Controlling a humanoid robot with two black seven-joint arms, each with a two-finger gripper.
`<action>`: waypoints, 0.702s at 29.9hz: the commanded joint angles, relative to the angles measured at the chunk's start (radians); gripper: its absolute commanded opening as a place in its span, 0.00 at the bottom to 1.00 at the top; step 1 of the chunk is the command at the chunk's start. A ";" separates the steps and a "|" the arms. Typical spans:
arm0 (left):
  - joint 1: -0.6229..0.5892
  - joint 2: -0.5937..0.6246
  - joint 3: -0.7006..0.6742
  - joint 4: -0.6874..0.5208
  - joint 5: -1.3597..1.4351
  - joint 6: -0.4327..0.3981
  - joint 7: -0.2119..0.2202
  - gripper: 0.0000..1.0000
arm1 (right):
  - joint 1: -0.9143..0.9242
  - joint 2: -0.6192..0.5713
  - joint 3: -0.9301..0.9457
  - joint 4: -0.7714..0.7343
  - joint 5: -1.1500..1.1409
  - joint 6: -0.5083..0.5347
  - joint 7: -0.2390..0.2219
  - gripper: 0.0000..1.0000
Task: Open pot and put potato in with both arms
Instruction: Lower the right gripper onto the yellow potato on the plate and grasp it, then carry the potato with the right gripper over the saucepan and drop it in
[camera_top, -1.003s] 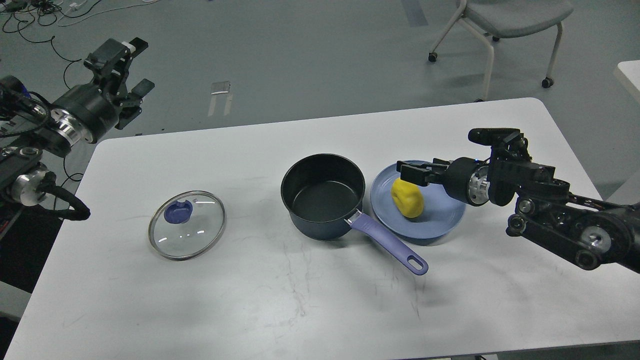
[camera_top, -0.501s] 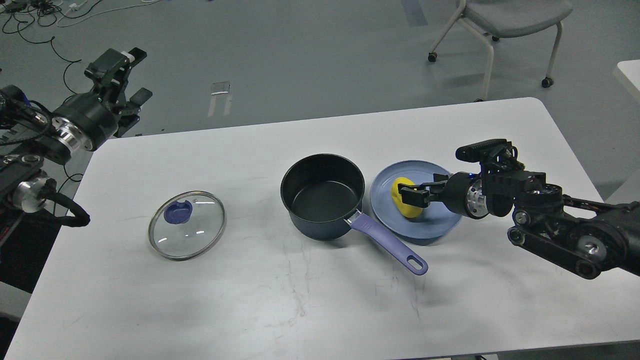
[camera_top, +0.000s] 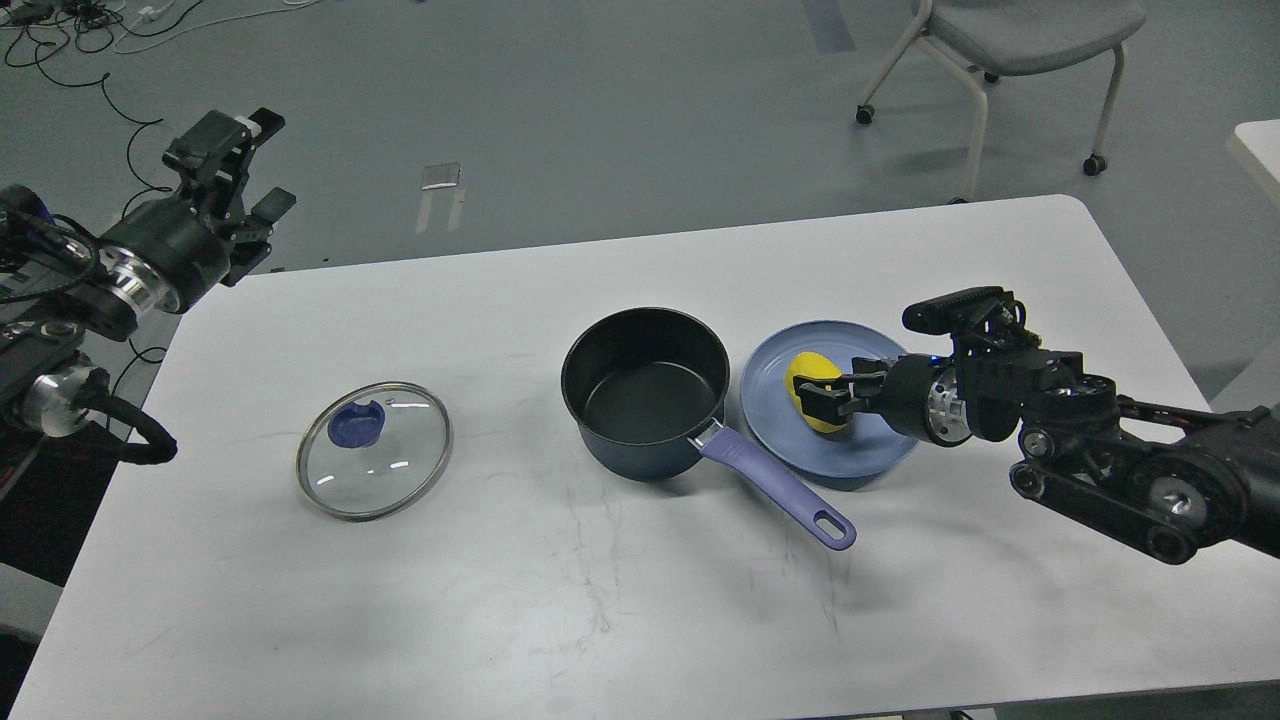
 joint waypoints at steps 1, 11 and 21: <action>0.002 0.001 0.000 0.000 0.000 0.000 0.000 0.98 | 0.000 0.003 -0.010 -0.003 0.000 0.000 -0.003 0.62; 0.015 0.001 0.000 0.000 0.000 0.002 0.000 0.98 | 0.019 0.006 -0.030 -0.007 0.002 -0.002 -0.003 0.42; 0.014 -0.002 -0.001 0.000 0.000 0.002 0.000 0.98 | 0.205 -0.014 -0.003 0.054 0.020 -0.003 -0.005 0.42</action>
